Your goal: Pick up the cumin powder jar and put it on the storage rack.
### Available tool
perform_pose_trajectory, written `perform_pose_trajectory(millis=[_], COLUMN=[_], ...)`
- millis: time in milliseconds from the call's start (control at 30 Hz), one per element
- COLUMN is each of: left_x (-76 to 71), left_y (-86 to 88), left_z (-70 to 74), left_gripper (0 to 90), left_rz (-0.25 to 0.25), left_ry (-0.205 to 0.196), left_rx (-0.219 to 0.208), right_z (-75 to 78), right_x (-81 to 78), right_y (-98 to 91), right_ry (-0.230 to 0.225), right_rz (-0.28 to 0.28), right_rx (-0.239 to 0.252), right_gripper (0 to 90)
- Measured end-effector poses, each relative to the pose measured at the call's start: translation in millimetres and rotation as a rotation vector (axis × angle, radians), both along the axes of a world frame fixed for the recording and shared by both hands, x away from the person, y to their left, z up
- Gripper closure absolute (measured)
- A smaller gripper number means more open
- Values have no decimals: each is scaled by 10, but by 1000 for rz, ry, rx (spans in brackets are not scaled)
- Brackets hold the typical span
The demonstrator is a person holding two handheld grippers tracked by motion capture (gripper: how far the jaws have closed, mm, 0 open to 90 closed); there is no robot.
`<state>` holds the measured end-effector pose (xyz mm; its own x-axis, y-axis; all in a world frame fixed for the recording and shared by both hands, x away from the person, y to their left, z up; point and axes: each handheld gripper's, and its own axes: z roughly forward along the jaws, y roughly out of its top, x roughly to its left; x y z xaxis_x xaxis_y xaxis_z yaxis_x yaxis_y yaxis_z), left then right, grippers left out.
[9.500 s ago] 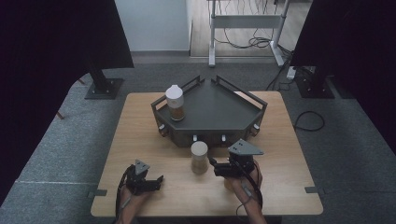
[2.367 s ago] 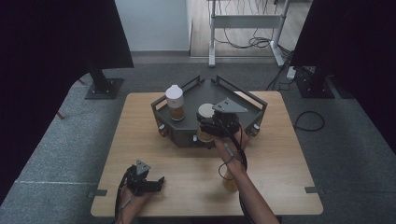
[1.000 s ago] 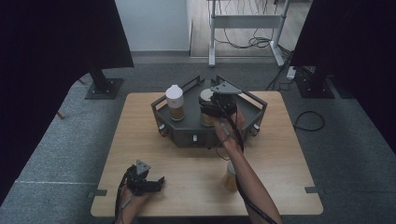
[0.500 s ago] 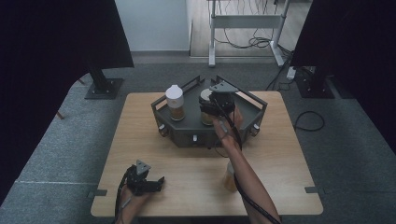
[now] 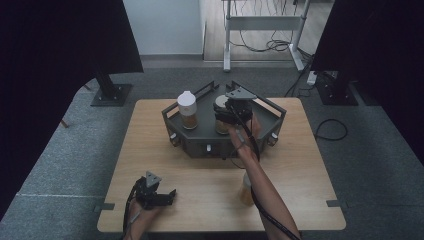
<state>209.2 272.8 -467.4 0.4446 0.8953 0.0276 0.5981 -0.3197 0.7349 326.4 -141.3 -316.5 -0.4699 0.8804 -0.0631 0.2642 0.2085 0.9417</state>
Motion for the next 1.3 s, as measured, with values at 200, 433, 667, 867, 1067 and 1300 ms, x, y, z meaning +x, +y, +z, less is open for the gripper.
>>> perform_pose_trajectory(millis=[200, 433, 667, 867, 1067, 1300], left_x=[0, 0, 0, 0, 0, 0], left_y=[0, 0, 0, 0, 0, 0], left_z=[0, 0, 0, -1, -1, -1], left_gripper=[16, 16, 16, 16, 16, 16], left_rz=[0, 0, 0, 0, 0, 0], left_ry=[0, 0, 0, 0, 0, 0], left_rx=[0, 0, 0, 0, 0, 0], right_z=[-13, -75, -62, -46, -20, 18], right_x=[36, 73, 79, 60, 23, -3], right_y=[-28, -126, -143, -166, -204, -259], right_ry=[12, 5, 13, 11, 7, 20], right_rz=[11, 52, 57, 67, 73, 93], right_rx=[-1, 21, 9, 7, 2, -5], right_gripper=[141, 0, 0, 0, 0, 0])
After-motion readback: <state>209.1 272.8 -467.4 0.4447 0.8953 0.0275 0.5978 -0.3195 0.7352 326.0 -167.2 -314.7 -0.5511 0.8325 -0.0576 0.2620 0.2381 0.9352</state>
